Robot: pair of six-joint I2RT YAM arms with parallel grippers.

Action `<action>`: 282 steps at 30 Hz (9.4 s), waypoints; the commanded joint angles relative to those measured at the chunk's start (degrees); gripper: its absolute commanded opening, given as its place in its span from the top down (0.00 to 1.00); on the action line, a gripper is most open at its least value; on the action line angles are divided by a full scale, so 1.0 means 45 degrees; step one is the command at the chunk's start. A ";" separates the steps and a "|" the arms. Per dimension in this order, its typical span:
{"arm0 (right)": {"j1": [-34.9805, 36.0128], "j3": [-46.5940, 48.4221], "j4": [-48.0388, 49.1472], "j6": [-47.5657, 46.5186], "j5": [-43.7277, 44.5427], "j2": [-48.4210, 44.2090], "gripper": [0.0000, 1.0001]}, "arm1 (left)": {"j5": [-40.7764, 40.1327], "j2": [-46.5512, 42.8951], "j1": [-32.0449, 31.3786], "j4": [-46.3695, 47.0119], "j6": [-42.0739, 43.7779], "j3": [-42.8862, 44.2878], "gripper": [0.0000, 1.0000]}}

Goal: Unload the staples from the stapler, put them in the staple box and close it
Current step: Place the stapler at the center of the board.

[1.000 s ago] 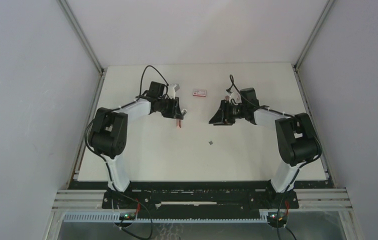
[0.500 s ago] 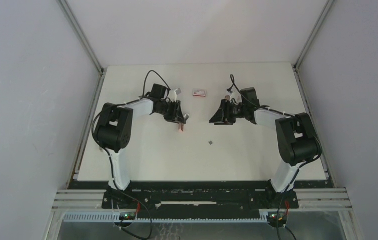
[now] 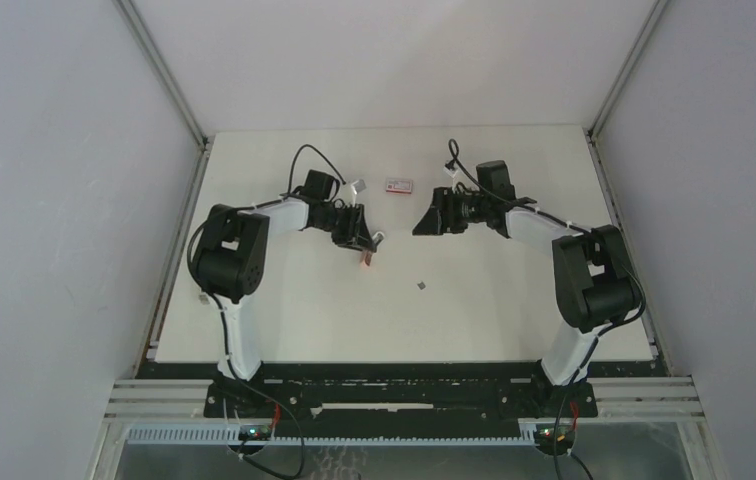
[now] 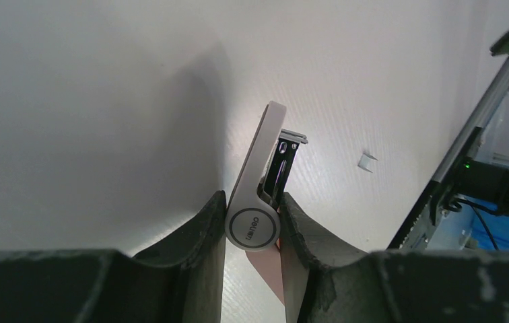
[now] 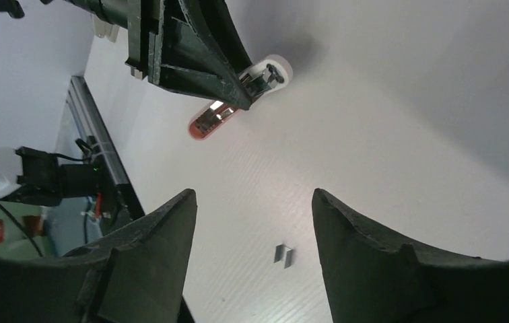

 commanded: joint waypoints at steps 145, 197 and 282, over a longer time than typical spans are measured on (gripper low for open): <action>-0.0507 0.3423 -0.3508 -0.0963 -0.0959 0.4495 0.73 | -0.3475 -0.2436 -0.3124 -0.3918 0.6010 0.2754 0.03; 0.1976 0.5308 -1.0549 -2.0980 -0.0217 0.1987 0.18 | -0.1949 -1.1063 0.4781 -0.5304 0.8528 -0.3451 0.00; 0.5276 1.3021 -0.5817 -0.9728 0.5587 0.8424 0.69 | -0.1222 -1.1354 0.5413 -0.4472 0.8318 -0.4040 0.00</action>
